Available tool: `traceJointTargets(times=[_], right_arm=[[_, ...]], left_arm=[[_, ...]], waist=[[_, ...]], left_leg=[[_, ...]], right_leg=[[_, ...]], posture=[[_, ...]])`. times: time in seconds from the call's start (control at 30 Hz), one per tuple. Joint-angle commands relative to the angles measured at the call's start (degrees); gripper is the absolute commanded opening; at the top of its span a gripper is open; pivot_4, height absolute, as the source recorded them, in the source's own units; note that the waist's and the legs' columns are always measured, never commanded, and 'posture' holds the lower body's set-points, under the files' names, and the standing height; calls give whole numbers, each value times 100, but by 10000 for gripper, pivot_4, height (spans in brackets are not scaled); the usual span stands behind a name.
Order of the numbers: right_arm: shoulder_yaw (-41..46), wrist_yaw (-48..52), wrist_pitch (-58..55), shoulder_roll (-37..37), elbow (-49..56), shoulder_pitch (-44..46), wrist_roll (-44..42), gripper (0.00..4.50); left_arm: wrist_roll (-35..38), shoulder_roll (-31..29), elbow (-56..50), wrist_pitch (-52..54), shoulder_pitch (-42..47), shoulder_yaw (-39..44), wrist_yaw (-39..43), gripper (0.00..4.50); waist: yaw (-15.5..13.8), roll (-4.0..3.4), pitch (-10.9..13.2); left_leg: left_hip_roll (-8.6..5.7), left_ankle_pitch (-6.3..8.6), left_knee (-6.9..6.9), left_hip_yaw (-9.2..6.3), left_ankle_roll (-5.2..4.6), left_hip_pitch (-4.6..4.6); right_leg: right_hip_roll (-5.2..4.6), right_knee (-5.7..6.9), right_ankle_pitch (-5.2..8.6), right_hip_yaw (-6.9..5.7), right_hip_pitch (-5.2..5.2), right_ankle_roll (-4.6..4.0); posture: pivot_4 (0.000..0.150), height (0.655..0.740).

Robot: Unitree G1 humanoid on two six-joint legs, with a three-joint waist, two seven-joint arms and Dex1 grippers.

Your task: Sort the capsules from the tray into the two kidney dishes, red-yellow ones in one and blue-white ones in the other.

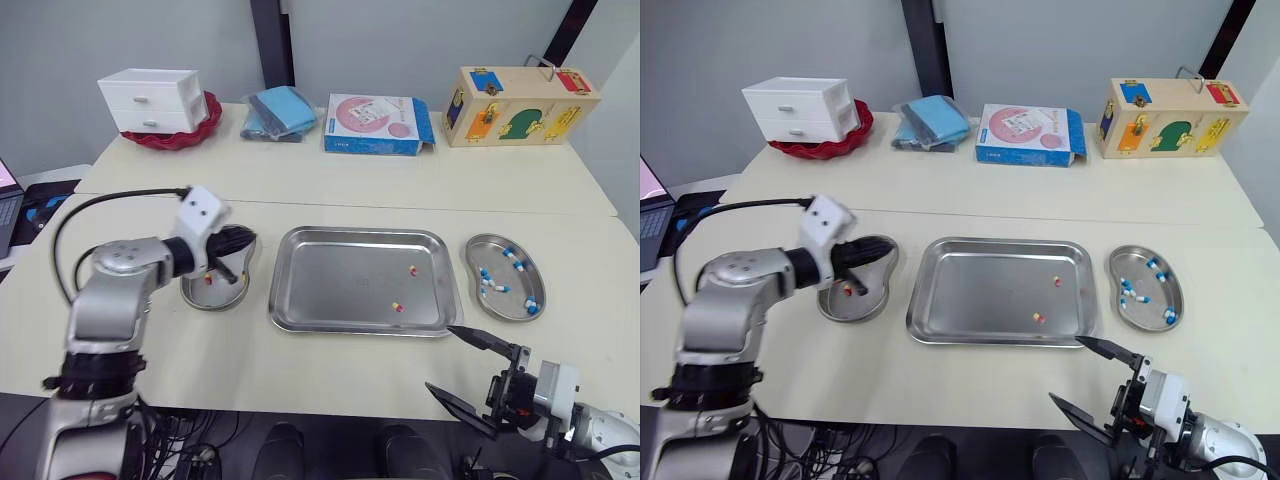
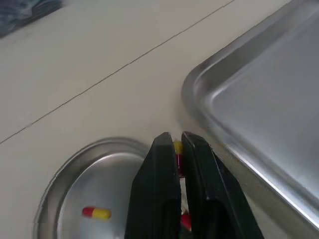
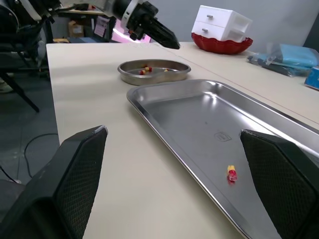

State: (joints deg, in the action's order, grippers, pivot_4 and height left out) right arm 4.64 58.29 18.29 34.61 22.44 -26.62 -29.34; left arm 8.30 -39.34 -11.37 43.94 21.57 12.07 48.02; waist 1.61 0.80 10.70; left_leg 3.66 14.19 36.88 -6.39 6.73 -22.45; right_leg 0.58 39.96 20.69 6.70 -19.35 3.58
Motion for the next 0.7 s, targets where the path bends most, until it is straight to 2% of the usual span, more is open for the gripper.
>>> traceJointTargets(times=[0.03, 0.3, 0.7], right_arm=[[98, 311, 3, 64, -51, 173, -325, 45000], [109, 555, -138, 36, -292, 507, -359, 45000], [172, 501, -261, -49, -186, 509, -361, 45000]], left_arm=[[61, -88, -430, 41, -483, 549, -415, 1371], [240, 10, -531, 70, -745, 663, -1022, 1371], [508, -85, -474, 168, -768, 555, -1184, 1371]], waist=[[6, 0, 0], [-11, 4, 1], [7, 4, 1]], left_leg=[[0, 0, 1, 0, 0, 1], [-1, 0, 1, 2, 0, 10], [0, 0, -2, 2, 0, 10]], right_leg=[[0, 0, 0, 0, 1, 0], [-2, 0, 0, 1, 7, 0], [-1, 0, 0, 1, 5, 0]], posture=[[1500, 7400], [1500, 7400], [1500, 7400]])
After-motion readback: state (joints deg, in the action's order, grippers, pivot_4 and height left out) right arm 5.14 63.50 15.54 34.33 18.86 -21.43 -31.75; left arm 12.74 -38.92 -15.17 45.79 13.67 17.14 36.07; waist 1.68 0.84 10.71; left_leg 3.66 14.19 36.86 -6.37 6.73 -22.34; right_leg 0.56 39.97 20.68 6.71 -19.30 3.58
